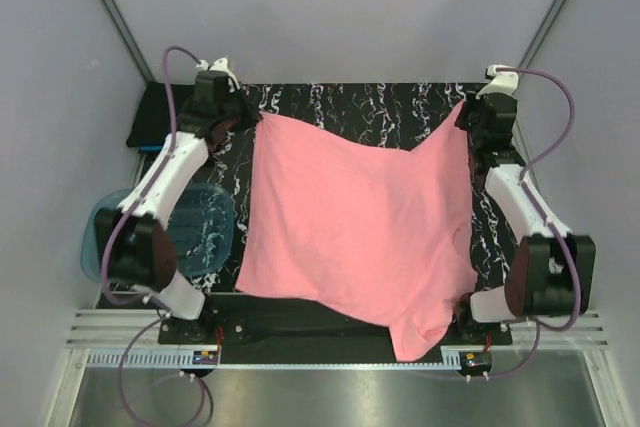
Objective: Fold and stack the t-shirts
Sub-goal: Flatten the tshirt out
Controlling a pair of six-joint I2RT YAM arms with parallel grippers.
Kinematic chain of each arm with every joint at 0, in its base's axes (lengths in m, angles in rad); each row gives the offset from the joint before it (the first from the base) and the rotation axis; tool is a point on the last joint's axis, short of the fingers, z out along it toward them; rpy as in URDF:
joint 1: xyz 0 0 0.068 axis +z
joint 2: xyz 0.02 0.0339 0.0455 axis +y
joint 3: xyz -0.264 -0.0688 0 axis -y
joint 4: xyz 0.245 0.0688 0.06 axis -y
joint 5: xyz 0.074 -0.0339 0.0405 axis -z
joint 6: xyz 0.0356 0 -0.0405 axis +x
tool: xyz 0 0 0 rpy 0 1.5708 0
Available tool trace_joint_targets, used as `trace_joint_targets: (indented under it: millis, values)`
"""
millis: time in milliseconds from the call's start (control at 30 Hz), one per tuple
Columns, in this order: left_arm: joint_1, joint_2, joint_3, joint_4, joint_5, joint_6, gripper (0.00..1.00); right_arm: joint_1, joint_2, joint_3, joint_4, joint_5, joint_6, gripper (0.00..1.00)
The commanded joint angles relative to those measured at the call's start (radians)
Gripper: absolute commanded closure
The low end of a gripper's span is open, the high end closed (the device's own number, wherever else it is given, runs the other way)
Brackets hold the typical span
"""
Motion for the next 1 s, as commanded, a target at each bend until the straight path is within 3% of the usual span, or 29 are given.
trace_joint_targets:
  millis: [0, 233, 667, 867, 967]
  values:
    - [0.05, 0.157, 0.135, 0.13, -0.009, 0.044, 1.0, -0.002, 0.098, 0.063, 0.308, -0.059, -0.043, 1.0]
    - [0.101, 0.413, 0.316, 0.116, 0.066, 0.088, 1.0, -0.035, 0.408, 0.202, 0.313, -0.134, -0.032, 1.0]
    - [0.168, 0.582, 0.46, 0.125, 0.15, 0.087, 1.0, -0.065, 0.563, 0.363, 0.234, -0.211, -0.057, 1.0]
    - [0.17, 0.469, 0.448, 0.139, 0.22, 0.039, 1.0, -0.065, 0.455, 0.496, 0.085, -0.216, -0.029, 1.0]
    - [0.17, 0.314, 0.475, 0.098, 0.186, 0.036, 1.0, -0.066, 0.346, 0.599, -0.009, -0.143, -0.025, 1.0]
